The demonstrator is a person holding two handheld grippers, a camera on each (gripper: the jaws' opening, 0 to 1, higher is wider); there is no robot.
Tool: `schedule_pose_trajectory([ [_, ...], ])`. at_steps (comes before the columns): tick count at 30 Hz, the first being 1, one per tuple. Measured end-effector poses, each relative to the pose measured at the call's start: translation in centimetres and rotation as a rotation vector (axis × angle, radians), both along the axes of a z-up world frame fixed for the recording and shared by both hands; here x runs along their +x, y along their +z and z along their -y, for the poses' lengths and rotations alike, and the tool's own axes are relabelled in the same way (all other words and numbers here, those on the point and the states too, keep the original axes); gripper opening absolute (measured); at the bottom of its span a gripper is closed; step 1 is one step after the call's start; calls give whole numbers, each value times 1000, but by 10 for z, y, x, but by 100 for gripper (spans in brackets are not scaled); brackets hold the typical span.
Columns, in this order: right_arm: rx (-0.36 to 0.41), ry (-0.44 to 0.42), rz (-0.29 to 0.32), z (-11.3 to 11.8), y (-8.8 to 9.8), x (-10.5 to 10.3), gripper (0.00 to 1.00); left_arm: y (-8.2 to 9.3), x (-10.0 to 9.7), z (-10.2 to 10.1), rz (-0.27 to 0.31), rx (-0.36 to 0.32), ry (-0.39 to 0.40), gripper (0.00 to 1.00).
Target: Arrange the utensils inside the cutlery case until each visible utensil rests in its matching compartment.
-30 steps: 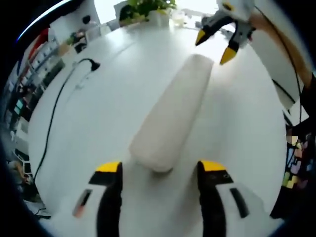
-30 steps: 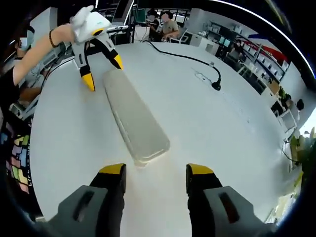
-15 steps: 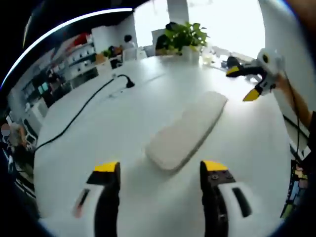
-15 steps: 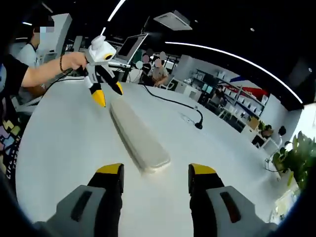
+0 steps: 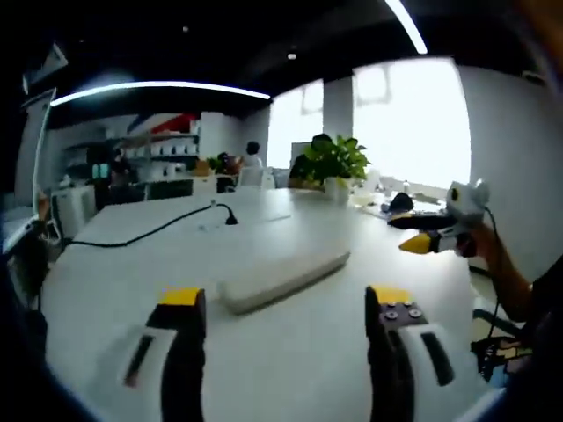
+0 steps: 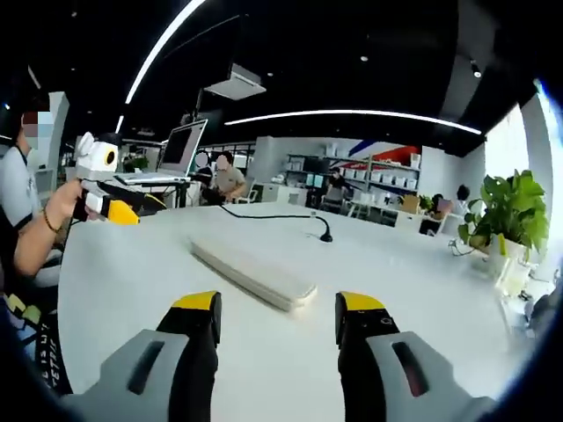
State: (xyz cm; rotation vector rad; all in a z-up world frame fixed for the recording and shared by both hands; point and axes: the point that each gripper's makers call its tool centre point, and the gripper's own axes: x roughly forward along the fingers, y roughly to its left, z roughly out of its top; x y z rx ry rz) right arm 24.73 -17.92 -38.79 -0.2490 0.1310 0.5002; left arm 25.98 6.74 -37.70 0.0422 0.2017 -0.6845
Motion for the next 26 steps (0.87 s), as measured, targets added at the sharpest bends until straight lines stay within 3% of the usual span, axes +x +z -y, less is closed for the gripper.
schedule_pose_trajectory([
  [3,39,-22,21,3,13,-13,56,5,1,-11,16,24,52,71],
  [5,-9,18,45,0,18,-25,58,11,0,-17,37,-12,89,73],
  [11,-7,-23,88,15,35,-46,59,16,-14,-25,36,-25,126,74],
  [15,23,-95,96,34,44,-56,64,28,-26,-34,63,-35,141,82],
  [19,49,-179,142,55,61,-60,69,49,-32,-37,155,-6,156,96],
  [22,64,-248,161,68,67,-58,79,55,-34,-38,174,-17,163,100],
  [25,36,-297,147,78,63,-55,99,57,-33,-38,169,-38,162,100],
  [26,26,-303,144,80,62,-55,99,56,-33,-37,158,-46,156,100],
])
